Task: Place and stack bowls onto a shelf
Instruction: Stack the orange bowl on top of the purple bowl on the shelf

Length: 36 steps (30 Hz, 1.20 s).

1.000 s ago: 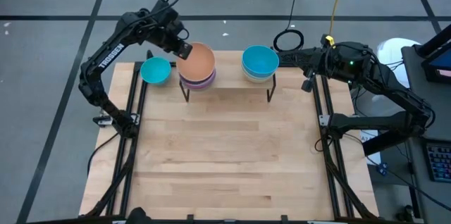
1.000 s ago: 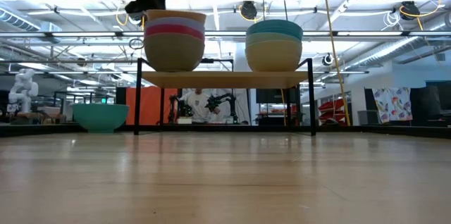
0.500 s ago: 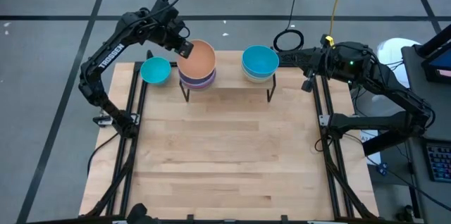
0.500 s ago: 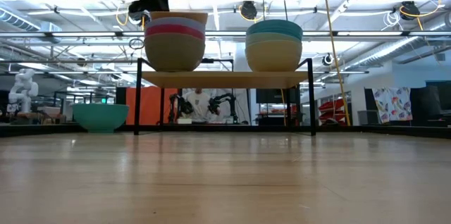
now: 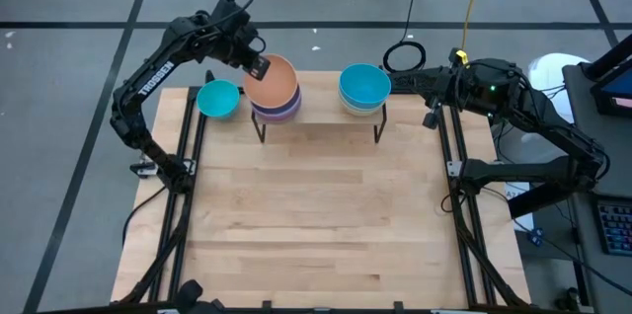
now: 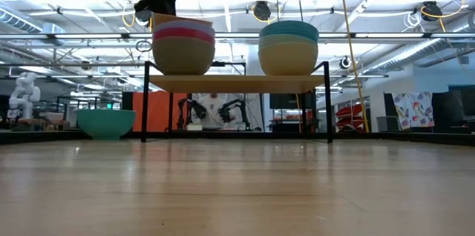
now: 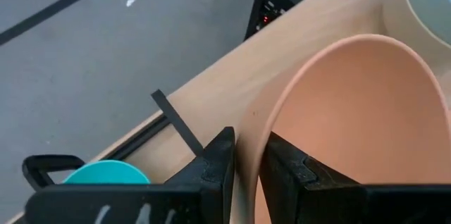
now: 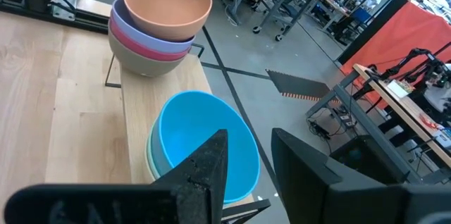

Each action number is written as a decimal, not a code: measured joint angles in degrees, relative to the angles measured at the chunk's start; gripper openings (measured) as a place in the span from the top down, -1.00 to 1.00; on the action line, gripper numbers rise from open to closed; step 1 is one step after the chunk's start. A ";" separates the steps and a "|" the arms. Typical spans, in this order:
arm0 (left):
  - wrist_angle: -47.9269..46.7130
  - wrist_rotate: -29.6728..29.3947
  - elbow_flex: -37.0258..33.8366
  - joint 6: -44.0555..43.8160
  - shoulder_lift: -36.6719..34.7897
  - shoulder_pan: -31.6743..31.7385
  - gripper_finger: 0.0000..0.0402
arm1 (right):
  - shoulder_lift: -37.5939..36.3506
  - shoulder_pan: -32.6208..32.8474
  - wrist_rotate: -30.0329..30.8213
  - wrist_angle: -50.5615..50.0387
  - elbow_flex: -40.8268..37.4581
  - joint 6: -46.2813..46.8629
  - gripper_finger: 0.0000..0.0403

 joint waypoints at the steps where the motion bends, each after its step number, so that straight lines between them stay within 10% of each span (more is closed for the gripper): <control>1: 0.33 -0.14 0.00 0.01 0.00 0.00 0.69 | 0.00 0.00 0.00 0.00 0.00 0.00 0.49; 36: 0.85 5.06 -0.32 0.78 1.64 -0.68 0.69 | 0.00 0.00 0.00 0.02 -0.02 -0.37 0.49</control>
